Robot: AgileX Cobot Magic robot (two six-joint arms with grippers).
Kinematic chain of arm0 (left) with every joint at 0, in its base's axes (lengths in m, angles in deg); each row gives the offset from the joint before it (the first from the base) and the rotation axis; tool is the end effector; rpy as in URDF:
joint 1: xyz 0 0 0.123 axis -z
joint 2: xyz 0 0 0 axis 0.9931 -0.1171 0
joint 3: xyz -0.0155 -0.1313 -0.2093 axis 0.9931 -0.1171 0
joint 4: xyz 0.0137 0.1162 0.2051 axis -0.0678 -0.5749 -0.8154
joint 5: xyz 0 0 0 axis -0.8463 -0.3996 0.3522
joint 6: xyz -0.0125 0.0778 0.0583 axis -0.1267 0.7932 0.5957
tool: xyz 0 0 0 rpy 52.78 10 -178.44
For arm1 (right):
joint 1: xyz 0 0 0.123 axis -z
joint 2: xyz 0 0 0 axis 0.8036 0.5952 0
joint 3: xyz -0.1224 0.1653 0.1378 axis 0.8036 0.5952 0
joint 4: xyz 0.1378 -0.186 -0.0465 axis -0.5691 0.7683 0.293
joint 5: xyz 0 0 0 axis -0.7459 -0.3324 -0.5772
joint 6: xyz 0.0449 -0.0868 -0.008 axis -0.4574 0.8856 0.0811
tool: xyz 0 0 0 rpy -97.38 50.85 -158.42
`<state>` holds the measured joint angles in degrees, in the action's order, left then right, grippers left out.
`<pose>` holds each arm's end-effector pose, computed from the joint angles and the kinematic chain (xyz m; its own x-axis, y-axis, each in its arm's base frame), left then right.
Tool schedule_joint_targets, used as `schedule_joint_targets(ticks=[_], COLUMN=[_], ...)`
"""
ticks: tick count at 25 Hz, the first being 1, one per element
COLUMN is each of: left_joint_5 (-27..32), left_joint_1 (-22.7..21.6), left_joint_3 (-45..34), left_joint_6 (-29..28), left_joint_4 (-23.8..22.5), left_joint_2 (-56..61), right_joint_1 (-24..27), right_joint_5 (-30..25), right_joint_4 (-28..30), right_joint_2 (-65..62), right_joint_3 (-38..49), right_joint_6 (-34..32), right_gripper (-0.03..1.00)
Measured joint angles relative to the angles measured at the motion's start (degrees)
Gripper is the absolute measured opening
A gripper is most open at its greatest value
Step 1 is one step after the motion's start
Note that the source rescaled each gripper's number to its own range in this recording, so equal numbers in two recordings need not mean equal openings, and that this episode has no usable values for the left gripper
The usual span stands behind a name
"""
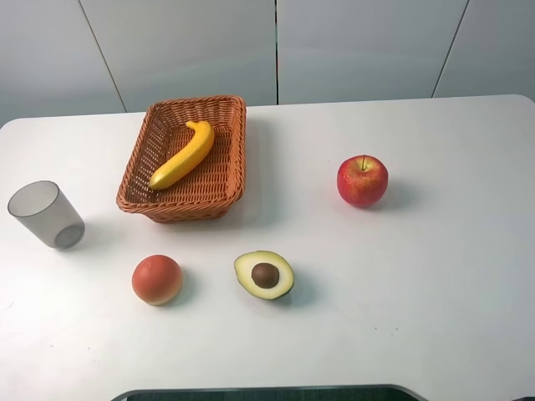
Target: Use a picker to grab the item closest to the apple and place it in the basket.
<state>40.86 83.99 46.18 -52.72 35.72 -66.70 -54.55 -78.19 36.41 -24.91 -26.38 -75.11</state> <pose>0.0236 0.0024 0.2669 -0.4665 -0.0009 -0.8845 -0.0145 0.9999 0.0066 0.0225 0.0016 0.2659 -0.4792 0.0108 -0.8776 -0.0192 0.9996 0.0228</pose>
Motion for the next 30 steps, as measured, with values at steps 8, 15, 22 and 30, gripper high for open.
schedule_joint_targets(ticks=[8, 15, 22, 30], left_joint_5=[0.00, 0.00, 0.00, 0.00], left_joint_1=[0.00, 0.00, 0.00, 0.00], left_joint_3=[0.00, 0.00, 0.00, 0.00], left_joint_6=[0.24, 0.24, 0.13, 0.13], left_joint_4=[0.00, 0.00, 0.00, 0.00], left_joint_2=[0.00, 0.00, 0.00, 0.00], right_joint_1=[0.00, 0.00, 0.00, 0.00], right_joint_5=[0.00, 0.00, 0.00, 0.00], right_joint_4=[0.00, 0.00, 0.00, 0.00], right_joint_2=[0.00, 0.00, 0.00, 0.00], right_joint_3=[0.00, 0.00, 0.00, 0.00], right_joint_6=[0.00, 0.22, 0.22, 0.22], right_gripper=[1.00, 1.00, 1.00, 1.00])
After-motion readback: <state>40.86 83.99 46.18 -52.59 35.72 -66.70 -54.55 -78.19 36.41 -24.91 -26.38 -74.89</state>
